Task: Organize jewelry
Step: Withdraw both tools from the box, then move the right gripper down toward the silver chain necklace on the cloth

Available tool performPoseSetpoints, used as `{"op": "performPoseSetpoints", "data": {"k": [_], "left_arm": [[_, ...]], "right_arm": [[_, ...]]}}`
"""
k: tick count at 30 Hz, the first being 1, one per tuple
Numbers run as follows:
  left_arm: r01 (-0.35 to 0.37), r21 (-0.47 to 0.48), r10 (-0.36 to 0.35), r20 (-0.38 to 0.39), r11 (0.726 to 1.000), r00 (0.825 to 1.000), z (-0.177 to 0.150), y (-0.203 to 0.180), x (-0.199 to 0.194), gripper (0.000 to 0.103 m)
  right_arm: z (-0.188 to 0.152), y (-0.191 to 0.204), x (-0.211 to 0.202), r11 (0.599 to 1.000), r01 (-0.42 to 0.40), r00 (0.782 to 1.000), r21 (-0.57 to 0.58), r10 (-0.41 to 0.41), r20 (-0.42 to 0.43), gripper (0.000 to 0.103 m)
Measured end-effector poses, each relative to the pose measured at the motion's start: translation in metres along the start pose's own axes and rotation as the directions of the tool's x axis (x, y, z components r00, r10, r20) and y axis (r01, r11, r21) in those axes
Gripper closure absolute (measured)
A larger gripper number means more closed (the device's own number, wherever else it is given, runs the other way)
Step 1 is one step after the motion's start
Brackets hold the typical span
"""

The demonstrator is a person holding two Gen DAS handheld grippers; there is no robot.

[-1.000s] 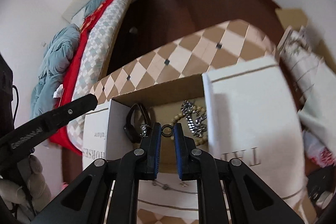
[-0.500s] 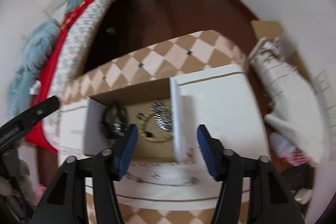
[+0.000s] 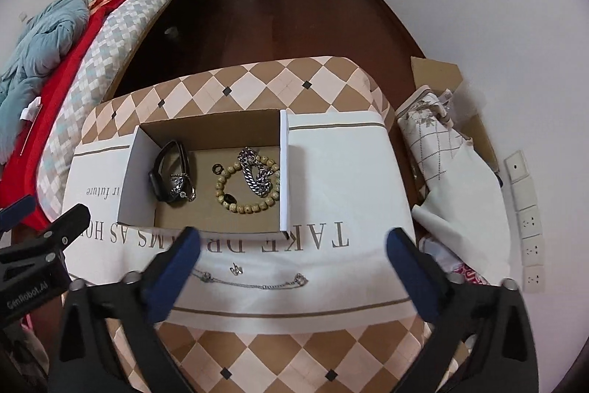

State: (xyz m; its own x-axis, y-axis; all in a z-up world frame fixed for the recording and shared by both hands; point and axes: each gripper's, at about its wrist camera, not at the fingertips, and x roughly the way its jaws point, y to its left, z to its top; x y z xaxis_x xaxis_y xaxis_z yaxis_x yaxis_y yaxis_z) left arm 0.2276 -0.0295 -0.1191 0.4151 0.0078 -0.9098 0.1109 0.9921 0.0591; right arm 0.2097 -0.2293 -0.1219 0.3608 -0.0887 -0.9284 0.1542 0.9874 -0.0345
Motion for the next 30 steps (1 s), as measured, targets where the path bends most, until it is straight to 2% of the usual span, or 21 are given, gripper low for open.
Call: {"op": "performPoseSetpoints", "data": {"k": [7, 12, 19, 23, 26, 30], "left_arm": [[-0.024, -0.001, 0.024, 0.092, 1.0, 0.996, -0.006, -0.002, -0.041, 0.002], [-0.006, -0.018, 0.008, 0.14, 1.0, 0.99, -0.013, 0.002, -0.071, 0.002], [0.006, -0.055, 0.006, 0.203, 0.998, 0.979, -0.021, 0.007, -0.11, 0.002], [-0.005, -0.07, 0.021, 0.228, 0.998, 0.974, -0.026, 0.008, -0.123, 0.002], [-0.033, -0.087, 0.052, 0.223, 0.996, 0.974, -0.029, 0.013, -0.12, 0.002], [-0.108, -0.117, 0.13, 0.204, 0.987, 0.97, -0.039, 0.02, -0.104, 0.002]], "right_arm": [[-0.007, -0.003, -0.035, 0.999, 0.042, 0.996, 0.008, -0.043, 0.074, 0.0], [-0.015, -0.005, -0.072, 0.999, 0.049, 0.988, 0.012, -0.051, 0.145, 0.0], [-0.024, -0.005, -0.122, 0.998, 0.058, 0.971, -0.003, -0.055, 0.232, 0.0], [-0.03, -0.004, -0.142, 1.0, 0.031, 0.964, 0.002, -0.03, 0.264, 0.0], [-0.032, -0.012, -0.14, 1.0, -0.007, 0.963, 0.026, -0.001, 0.271, 0.0], [-0.038, -0.031, -0.096, 0.995, -0.039, 0.981, 0.087, 0.021, 0.195, 0.0]]}}
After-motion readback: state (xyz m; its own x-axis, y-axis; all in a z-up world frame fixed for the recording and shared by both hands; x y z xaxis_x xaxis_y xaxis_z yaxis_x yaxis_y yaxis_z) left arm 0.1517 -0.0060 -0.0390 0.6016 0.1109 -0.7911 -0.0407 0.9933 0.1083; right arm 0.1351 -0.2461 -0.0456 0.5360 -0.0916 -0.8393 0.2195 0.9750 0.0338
